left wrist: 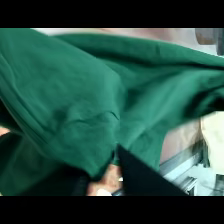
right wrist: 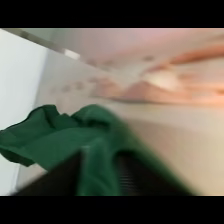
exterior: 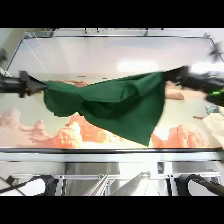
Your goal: Fold the shirts.
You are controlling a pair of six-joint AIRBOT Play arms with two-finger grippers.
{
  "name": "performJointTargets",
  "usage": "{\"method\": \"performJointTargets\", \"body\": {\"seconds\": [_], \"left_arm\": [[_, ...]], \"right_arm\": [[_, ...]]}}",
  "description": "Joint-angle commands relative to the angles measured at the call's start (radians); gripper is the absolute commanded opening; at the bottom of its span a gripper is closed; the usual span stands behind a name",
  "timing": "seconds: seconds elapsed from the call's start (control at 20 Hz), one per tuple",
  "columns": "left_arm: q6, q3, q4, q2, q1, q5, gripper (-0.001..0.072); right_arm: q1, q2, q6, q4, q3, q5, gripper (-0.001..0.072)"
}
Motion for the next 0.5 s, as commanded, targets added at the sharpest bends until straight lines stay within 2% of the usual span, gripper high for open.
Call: {"method": "performJointTargets", "body": {"seconds": [0.0,0.2,0.35,0.45], "left_arm": [[0.052,-0.013,0.000,-0.228,0.001,-0.071,0.0698],[0.040,0.160,0.003,-0.334,0.024,0.080,0.0716],[-0.024,0.227,0.096,-0.318,0.055,0.184,0.0717],[-0.048,0.217,0.241,-0.274,0.071,0.193,0.0717]], "right_arm": [[0.032,-0.268,-0.065,0.035,0.021,-0.052,0.0531],[-0.074,-0.246,-0.077,0.003,0.056,0.114,0.0521],[-0.190,-0.164,0.037,-0.226,0.054,0.190,0.0520],[-0.242,-0.117,0.135,-0.411,0.032,0.221,0.0520]]}}
